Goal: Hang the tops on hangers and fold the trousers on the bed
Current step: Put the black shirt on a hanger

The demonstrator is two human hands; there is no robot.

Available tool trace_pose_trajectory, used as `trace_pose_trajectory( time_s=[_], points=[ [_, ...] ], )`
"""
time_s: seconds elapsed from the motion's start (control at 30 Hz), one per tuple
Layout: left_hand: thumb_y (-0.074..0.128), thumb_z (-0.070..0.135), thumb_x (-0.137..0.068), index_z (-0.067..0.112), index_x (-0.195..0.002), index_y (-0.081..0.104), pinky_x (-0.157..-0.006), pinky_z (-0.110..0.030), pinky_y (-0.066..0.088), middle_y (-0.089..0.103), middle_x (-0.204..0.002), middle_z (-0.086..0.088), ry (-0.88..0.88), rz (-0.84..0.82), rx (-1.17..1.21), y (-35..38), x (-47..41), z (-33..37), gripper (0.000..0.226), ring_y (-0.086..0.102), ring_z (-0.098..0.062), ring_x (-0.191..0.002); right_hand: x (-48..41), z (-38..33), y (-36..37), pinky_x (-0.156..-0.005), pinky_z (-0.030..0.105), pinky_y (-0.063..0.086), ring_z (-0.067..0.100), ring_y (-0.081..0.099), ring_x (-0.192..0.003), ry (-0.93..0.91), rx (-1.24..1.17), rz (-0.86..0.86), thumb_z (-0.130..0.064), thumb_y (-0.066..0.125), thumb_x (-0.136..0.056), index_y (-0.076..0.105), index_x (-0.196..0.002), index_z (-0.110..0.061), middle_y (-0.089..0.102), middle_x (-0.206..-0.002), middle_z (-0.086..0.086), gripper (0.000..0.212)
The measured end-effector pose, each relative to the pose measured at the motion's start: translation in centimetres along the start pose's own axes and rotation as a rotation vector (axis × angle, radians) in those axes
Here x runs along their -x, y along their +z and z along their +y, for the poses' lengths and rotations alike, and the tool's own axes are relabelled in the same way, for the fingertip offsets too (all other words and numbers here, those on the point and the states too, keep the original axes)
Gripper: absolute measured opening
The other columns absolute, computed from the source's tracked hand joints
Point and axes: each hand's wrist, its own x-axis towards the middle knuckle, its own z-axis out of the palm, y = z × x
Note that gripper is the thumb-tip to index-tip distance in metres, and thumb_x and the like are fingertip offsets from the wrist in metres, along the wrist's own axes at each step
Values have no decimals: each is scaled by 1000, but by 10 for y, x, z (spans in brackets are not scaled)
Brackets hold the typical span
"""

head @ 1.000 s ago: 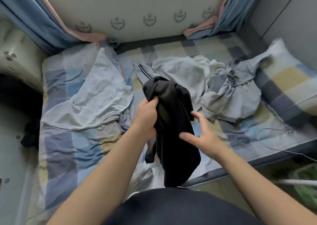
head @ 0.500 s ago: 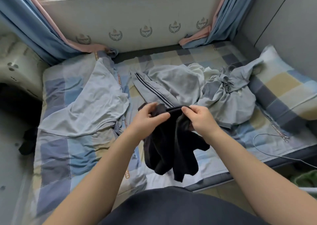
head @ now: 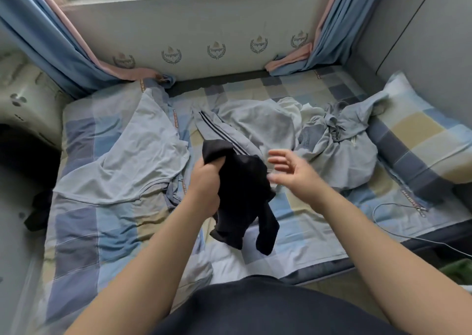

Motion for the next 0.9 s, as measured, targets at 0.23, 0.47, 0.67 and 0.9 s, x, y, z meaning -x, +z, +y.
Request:
trace_pose_trajectory(
  time_s=[0.23,0.47,0.67,0.9],
  points=[
    [57,31,-101,12,-119,69,-75,-35,57,76,-110,-10,-180,-47,141,3,0,33,29,74,-25,-98,-6,61,53,-78,32,50,5,62,-81,139,194,-181,-17,72,-90,68,-94,-27,67,-84,-13,11],
    [68,31,-96,13,-126,58,-83,-25,55,69,-118,4,98,74,-341,-34,-17,35,36,68,-16,-109,-17,24,35,-60,36,44,17,53,-63,40,39,115,-25,66,-95,60,-75,-5,54,-65,2,29],
    [83,42,-80,23,-122,61,-86,-24,54,67,-114,9,139,-202,-726,-24,11,-13,52,66,-10,-107,-13,-43,30,-51,29,55,20,72,-66,95,-408,103,-23,59,-101,69,-94,-6,72,-83,12,22],
    [54,21,-103,13,-99,66,-74,-41,48,67,-87,-6,236,-98,-584,-12,3,-34,15,62,-18,-78,-3,-50,7,-84,35,58,21,72,-101,7,-532,89,-10,53,-103,65,-112,-12,74,-107,8,15]
  ],
)
